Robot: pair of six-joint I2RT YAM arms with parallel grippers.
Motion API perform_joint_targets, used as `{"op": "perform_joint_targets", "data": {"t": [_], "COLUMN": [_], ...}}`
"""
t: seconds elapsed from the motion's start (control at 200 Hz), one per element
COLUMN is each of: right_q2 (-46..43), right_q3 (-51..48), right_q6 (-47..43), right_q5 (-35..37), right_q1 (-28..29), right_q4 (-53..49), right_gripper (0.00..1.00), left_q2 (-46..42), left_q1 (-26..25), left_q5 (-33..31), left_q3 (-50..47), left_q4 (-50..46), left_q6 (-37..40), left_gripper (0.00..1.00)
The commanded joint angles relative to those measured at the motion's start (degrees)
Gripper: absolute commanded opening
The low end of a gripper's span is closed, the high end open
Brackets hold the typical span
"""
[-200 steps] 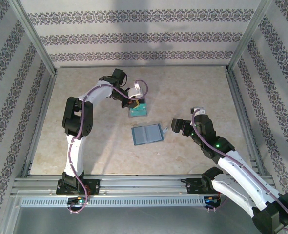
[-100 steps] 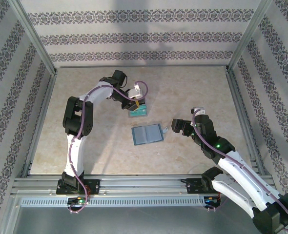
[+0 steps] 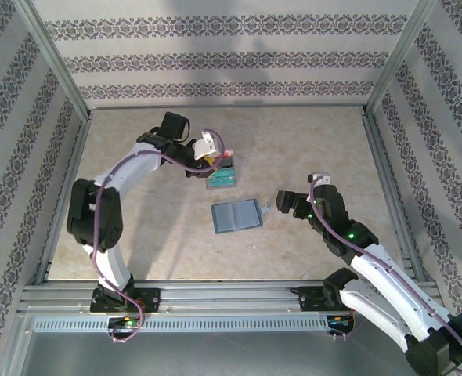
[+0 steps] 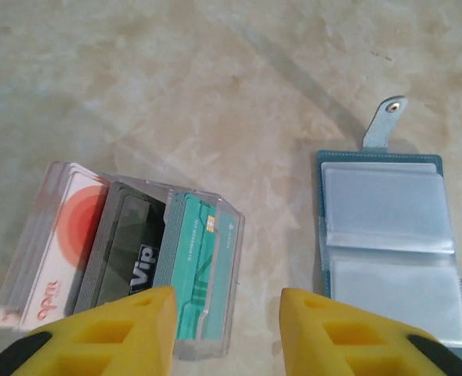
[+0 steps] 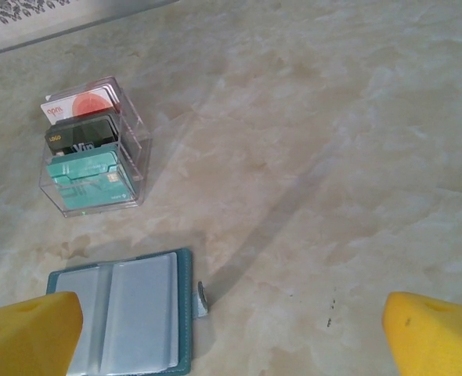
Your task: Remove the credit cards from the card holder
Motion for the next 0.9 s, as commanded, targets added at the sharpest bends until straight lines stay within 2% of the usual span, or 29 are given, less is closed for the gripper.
{"op": "perform_joint_targets", "data": {"t": [0.0,0.215,0.385,0.475,0.63,0.755,0.894], "right_q2": [-0.7,-1.0,-0.7,0.0,2.0,4.4,7.0], "right_q3": [0.8,-0.9,-0.9,-1.4,-3.5,-4.3,-4.0], "right_q6": [-0.9,-2.1,-4.2,-5.2,-7.7,-10.5,-13.5], "right_q5": [2.5,3.7,5.3,7.1,8.8,7.9,10.6], "right_q1": [-0.7,-1.1,-1.6,-2.0,-3.1,-4.5,-6.0], "right_q4": [-0.4,2.9,4.7,6.2,11.6,15.5,17.5], "right_gripper": [0.98,0.98,0.98,0.98,0.98,0.98,0.98], "left_q2": [-5.5,-17.6,-27.0,-30.6,-36.5,-39.5,-40.1], "left_q1": [0.6,0.6,0.7,0.6,1.0,3.3,8.3], "left_q5": [-4.1,-14.2,-28.8,-37.5,-48.3,-52.6,-51.7], "left_q3": [-6.0,-21.6,-33.1,-38.2,-45.9,-51.5,-55.5], "left_q4": [9.3,23.7,32.9,35.2,39.0,43.9,48.6], "left_q6": [-8.2,-20.6,-30.2,-32.5,-35.8,-39.8,-44.5], "left_gripper": [0.53,1.00,0.99,0.99,0.99,0.99,0.99]}}
